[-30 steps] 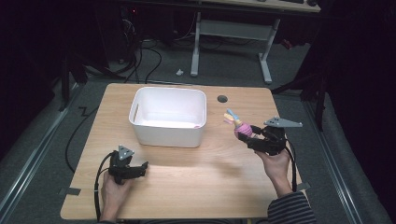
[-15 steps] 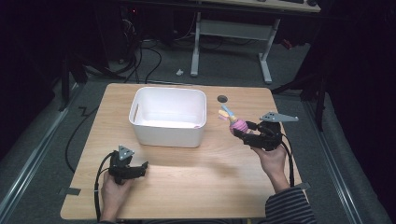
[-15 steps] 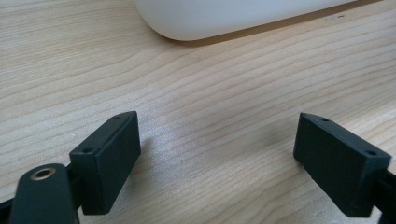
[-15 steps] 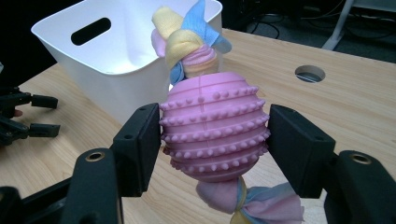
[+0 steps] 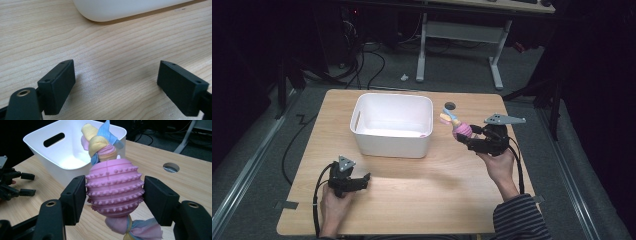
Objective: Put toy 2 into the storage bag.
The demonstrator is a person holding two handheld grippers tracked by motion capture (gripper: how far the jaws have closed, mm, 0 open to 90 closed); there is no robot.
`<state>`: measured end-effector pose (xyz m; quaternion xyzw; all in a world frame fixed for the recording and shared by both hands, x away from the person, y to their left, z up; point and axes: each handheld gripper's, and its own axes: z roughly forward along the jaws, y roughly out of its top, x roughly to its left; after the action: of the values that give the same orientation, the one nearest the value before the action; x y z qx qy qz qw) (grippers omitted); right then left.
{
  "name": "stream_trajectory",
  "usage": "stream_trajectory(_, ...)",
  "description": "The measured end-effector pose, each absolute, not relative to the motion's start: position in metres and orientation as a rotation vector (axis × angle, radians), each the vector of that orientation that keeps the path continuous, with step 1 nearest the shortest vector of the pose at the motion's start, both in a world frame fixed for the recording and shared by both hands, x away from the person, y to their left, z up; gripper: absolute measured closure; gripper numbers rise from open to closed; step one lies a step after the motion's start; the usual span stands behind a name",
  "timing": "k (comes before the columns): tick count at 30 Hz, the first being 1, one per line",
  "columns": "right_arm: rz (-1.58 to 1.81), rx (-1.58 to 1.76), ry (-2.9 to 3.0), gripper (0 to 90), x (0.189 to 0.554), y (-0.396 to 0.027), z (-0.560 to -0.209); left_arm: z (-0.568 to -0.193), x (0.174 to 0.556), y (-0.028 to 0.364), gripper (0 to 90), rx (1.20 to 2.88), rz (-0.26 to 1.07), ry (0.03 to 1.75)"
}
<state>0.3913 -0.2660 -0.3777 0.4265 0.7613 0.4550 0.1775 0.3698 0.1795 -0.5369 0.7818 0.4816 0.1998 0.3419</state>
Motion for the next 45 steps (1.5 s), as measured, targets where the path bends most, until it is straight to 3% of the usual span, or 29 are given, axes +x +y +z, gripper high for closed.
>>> stream_trajectory(45, 1.266, 1.061, 2.252, 36.7, 0.424, -0.208, -0.342, -0.537, 0.370, 0.180, 15.4, 2.028, 0.525, 1.260)
